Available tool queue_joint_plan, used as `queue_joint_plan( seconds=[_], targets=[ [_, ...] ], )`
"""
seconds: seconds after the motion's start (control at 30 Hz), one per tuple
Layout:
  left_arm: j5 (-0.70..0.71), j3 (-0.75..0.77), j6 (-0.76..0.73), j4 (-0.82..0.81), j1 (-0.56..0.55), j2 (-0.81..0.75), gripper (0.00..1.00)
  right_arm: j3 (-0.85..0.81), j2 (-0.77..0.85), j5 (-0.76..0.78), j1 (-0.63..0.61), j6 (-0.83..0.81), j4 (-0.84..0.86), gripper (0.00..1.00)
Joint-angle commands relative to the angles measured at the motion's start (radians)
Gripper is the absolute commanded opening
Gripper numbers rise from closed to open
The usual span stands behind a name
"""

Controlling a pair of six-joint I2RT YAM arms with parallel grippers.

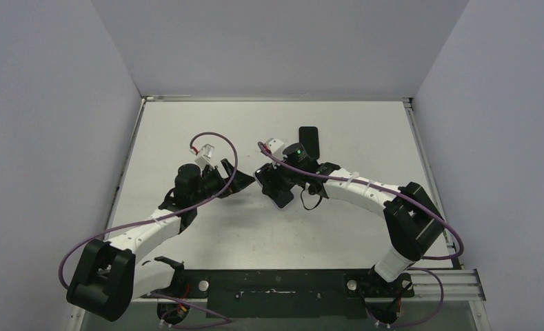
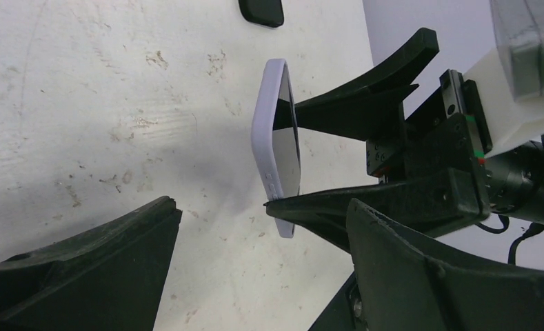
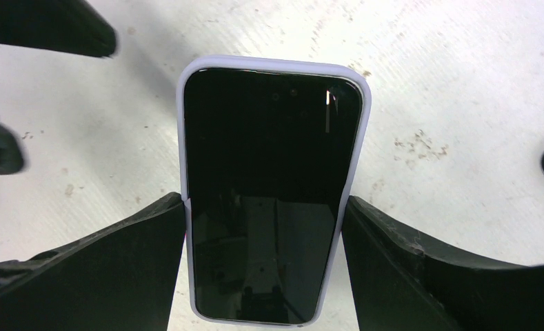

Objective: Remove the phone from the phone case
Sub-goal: Pick up the phone at the center of the board.

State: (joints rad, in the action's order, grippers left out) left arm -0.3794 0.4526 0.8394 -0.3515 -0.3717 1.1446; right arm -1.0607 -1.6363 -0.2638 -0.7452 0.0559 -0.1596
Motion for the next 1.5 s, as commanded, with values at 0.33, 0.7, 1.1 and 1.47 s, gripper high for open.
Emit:
queue_joint_plan(
  seconds=[0.33,0.7,1.1,1.47],
  targets=[
    [-0.063,0.018,0.126,-0.206,-0.029,0.122,0.63,-0.044,0.065,-0.067,-0.099,0.001,0.217,0.00],
    [-0.090,0.009,0.131,-0.253,-0.033,0.122,0.16,-0.088,0.048,-0.118,-0.115,0.020,0.241,0.00],
    [0.010,-0.024,0.238,-0.329,-0.003,0.008,0.00,0.030,0.194,-0.203,0.020,0.258,0.347,0.84],
    [0.146,-0.078,0.454,-0.531,0.001,-0.069,0.00,0.151,0.339,-0.158,0.095,0.464,0.349,0.93]
  ],
)
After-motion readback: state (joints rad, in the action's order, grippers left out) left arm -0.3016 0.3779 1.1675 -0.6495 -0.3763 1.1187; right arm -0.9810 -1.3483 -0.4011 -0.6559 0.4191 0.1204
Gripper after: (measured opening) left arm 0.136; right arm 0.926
